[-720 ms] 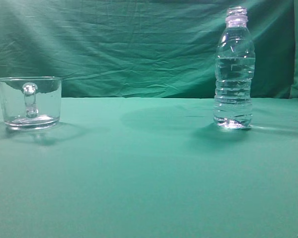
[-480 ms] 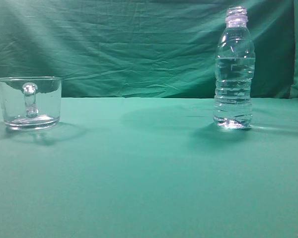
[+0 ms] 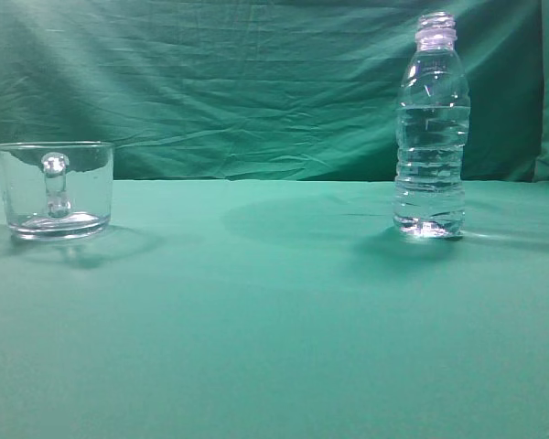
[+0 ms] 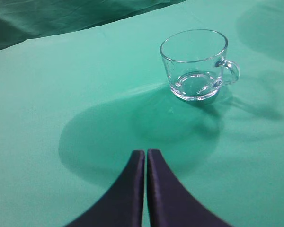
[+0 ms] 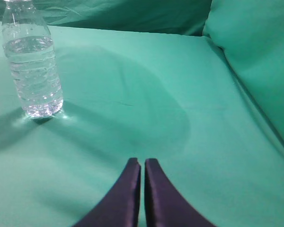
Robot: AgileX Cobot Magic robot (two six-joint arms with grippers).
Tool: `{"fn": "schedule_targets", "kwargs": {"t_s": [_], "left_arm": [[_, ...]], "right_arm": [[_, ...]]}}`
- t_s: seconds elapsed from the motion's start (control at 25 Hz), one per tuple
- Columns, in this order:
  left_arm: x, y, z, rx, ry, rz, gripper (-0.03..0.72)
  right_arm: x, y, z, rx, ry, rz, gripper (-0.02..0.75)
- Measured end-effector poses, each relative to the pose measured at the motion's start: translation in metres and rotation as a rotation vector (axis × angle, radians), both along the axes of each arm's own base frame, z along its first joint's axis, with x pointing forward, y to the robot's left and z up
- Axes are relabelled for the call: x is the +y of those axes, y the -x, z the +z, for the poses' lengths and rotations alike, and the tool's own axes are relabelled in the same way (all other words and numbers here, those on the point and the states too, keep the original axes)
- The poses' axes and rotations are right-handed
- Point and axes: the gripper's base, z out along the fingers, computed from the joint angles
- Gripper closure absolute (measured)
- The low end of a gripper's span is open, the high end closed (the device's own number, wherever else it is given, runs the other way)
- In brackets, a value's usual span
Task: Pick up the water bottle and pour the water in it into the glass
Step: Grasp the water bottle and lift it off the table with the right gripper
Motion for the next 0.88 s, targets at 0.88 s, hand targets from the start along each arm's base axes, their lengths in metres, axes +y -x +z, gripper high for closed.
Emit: {"fn": "schedule_targets", "kwargs": {"t_s": [0.88], "left_arm": [[0.000, 0.000, 0.000, 0.000, 0.000, 0.000, 0.688]], "right_arm": [[-0.004, -0.005, 0.038, -0.367, -0.274, -0.072, 0.738]]}}
